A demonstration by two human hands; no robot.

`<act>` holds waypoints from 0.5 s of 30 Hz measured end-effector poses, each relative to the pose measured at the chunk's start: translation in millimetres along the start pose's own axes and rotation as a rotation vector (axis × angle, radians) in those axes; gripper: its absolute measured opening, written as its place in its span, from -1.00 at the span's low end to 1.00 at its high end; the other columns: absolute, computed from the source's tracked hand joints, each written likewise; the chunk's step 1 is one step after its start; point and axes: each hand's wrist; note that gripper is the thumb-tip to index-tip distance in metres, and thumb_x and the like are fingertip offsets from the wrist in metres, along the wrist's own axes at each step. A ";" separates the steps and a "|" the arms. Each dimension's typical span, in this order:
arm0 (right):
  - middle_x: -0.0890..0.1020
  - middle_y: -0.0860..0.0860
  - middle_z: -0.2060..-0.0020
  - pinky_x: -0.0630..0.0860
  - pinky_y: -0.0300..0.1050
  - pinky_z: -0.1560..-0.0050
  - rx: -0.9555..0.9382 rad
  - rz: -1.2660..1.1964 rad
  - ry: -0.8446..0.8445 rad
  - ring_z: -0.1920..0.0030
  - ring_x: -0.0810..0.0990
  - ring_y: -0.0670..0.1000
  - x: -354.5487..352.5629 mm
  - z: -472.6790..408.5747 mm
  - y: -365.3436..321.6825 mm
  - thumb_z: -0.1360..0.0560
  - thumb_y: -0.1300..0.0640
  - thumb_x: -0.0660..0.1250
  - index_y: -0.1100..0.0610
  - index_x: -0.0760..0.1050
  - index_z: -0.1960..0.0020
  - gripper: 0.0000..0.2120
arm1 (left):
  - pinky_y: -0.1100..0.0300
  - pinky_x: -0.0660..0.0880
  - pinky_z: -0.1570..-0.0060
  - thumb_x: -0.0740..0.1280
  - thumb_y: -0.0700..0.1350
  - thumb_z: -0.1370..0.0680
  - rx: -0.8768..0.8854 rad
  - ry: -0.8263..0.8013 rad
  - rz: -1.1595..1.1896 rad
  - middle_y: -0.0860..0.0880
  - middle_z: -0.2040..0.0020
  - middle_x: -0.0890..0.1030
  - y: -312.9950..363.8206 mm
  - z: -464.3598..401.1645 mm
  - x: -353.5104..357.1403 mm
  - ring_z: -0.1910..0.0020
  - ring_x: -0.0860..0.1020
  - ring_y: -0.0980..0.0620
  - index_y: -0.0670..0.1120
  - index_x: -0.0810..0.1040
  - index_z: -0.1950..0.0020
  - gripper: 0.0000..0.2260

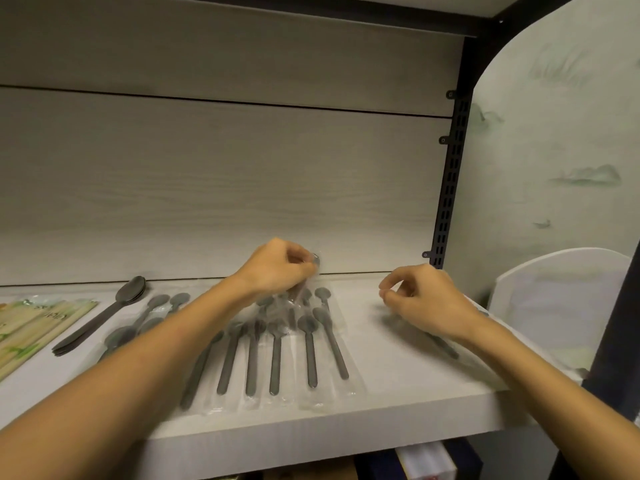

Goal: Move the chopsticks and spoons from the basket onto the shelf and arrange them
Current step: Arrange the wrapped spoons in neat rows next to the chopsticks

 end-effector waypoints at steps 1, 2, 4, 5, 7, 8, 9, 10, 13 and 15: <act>0.64 -0.09 0.44 0.48 -0.23 0.22 0.002 -0.002 0.008 0.34 0.56 -0.21 -2.5 -2.6 4.6 -0.47 0.04 0.33 -0.06 0.59 0.17 -0.92 | 0.27 0.49 0.28 0.34 -0.16 -0.47 -0.005 0.001 -0.009 -0.12 0.33 0.66 2.3 -3.2 2.8 0.40 0.55 0.06 -0.05 0.63 0.07 -0.90; 0.65 -0.09 0.44 0.51 -0.21 0.19 0.002 -0.006 0.009 0.33 0.57 -0.21 -4.5 -5.1 8.4 -0.47 0.05 0.33 -0.05 0.59 0.18 -0.91 | 0.30 0.49 0.29 0.36 -0.19 -0.46 -0.013 0.004 -0.021 -0.12 0.29 0.68 4.4 -7.0 6.0 0.37 0.56 0.06 -0.05 0.61 0.01 -0.86; 0.65 -0.09 0.44 0.52 -0.21 0.19 -0.007 -0.013 0.009 0.34 0.58 -0.21 -6.7 -9.5 14.1 -0.48 0.06 0.32 -0.04 0.58 0.18 -0.90 | 0.26 0.51 0.23 0.38 -0.24 -0.44 -0.038 0.001 -0.024 -0.09 0.24 0.70 7.8 -13.6 12.2 0.31 0.58 0.07 -0.06 0.58 -0.08 -0.76; 0.65 -0.09 0.44 0.49 -0.24 0.21 -0.017 -0.013 0.010 0.34 0.58 -0.22 -7.1 -11.5 16.3 -0.49 0.05 0.32 -0.05 0.58 0.18 -0.90 | 0.23 0.51 0.18 0.39 -0.25 -0.43 -0.058 -0.010 -0.007 -0.08 0.21 0.70 9.4 -16.4 15.5 0.27 0.60 0.06 -0.06 0.55 -0.12 -0.72; 0.64 -0.12 0.46 0.45 -0.28 0.24 -0.035 -0.015 0.013 0.33 0.57 -0.24 -6.6 -15.4 19.8 -0.50 0.05 0.31 -0.04 0.58 0.17 -0.89 | 0.16 0.54 0.09 0.42 -0.26 -0.41 -0.100 -0.039 0.023 -0.11 0.10 0.70 11.4 -22.3 22.6 0.13 0.63 -0.01 -0.04 0.49 -0.17 -0.64; 0.64 -0.12 0.46 0.46 -0.28 0.23 -0.041 -0.020 0.016 0.33 0.57 -0.24 -6.1 -17.2 21.3 -0.50 0.05 0.30 -0.04 0.59 0.17 -0.89 | 0.13 0.56 0.08 0.42 -0.27 -0.41 -0.114 -0.053 0.034 -0.14 0.05 0.69 12.2 -24.8 26.2 0.11 0.63 -0.04 -0.04 0.48 -0.17 -0.63; 0.64 -0.12 0.46 0.47 -0.27 0.22 -0.043 -0.027 0.018 0.34 0.57 -0.24 -5.6 -19.0 22.7 -0.50 0.05 0.30 -0.04 0.59 0.16 -0.89 | 0.11 0.56 0.09 0.43 -0.27 -0.40 -0.126 -0.062 0.040 -0.17 0.02 0.68 12.4 -27.4 29.3 0.12 0.62 -0.06 -0.04 0.48 -0.17 -0.62; 0.64 -0.11 0.46 0.48 -0.27 0.22 -0.045 -0.031 0.018 0.34 0.57 -0.24 -5.1 -20.4 24.2 -0.50 0.06 0.30 -0.04 0.59 0.16 -0.89 | 0.09 0.56 0.08 0.45 -0.27 -0.39 -0.138 -0.064 0.046 -0.17 0.01 0.67 12.9 -30.3 32.0 0.14 0.61 -0.05 -0.05 0.48 -0.16 -0.62; 0.64 -0.11 0.46 0.49 -0.26 0.22 -0.047 -0.040 0.002 0.35 0.57 -0.25 -4.1 -24.1 29.7 -0.50 0.06 0.31 -0.03 0.58 0.16 -0.89 | 0.26 0.56 0.25 0.47 -0.25 -0.40 -0.184 -0.079 0.104 -0.03 0.24 0.68 14.8 -37.6 37.5 0.33 0.60 0.07 -0.06 0.47 -0.19 -0.60; 0.64 -0.12 0.45 0.46 -0.28 0.24 -0.046 -0.042 -0.005 0.35 0.57 -0.26 -2.6 -26.3 33.2 -0.51 0.06 0.31 -0.04 0.58 0.17 -0.89 | 0.31 0.51 0.38 0.47 -0.25 -0.42 -0.209 -0.094 0.169 -0.01 0.37 0.63 16.0 -40.7 41.6 0.47 0.56 0.09 -0.08 0.44 -0.20 -0.60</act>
Point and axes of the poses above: each hand's wrist, its own z-axis away from the middle knuckle, its own x-axis out of the palm, y = z × x
